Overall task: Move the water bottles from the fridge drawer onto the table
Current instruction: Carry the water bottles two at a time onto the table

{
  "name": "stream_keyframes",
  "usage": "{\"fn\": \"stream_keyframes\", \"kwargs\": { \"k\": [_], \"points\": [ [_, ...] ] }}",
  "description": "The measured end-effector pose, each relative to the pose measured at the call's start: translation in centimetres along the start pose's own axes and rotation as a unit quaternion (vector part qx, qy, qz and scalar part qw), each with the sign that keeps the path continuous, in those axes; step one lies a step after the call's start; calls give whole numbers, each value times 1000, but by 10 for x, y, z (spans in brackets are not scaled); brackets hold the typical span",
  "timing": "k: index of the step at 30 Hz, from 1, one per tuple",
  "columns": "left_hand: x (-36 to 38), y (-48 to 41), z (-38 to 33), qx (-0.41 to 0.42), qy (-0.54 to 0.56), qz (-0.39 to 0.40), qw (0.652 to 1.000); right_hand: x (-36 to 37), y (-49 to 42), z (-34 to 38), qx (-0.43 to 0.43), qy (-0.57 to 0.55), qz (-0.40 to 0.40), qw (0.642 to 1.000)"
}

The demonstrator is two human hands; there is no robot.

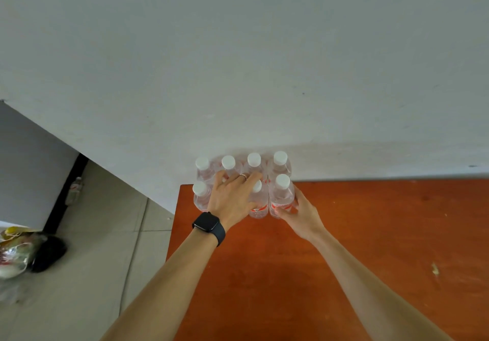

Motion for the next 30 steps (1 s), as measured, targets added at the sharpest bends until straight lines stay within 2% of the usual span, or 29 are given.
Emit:
{"fn": "stream_keyframes", "kwargs": {
  "k": [7, 11, 17, 23, 30],
  "points": [
    [0, 4, -3, 5, 14, 12, 1000, 3, 6, 4, 41, -10, 10, 999],
    [-14, 13, -8, 7, 14, -33, 999, -10, 28, 1, 59, 41, -34, 997],
    [-26, 36, -57, 41, 40, -43, 997, -57, 114, -13, 7, 64, -95, 993],
    [-2, 68, -171, 114, 124, 38, 985, -135, 224, -60, 21, 132, -191, 972],
    [23, 136, -384, 292, 109, 128, 942, -242, 400, -129, 109, 233, -340, 905]
  ]
}}
Point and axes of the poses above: each hand's wrist, its own y-axis away from the middle knuckle, its own x-axis out of the palm, z = x × y, the point moved 8 cm from there along -y, towards the middle knuckle, and after that the axes turned 2 degrees about -z, right-handed, at the moved point
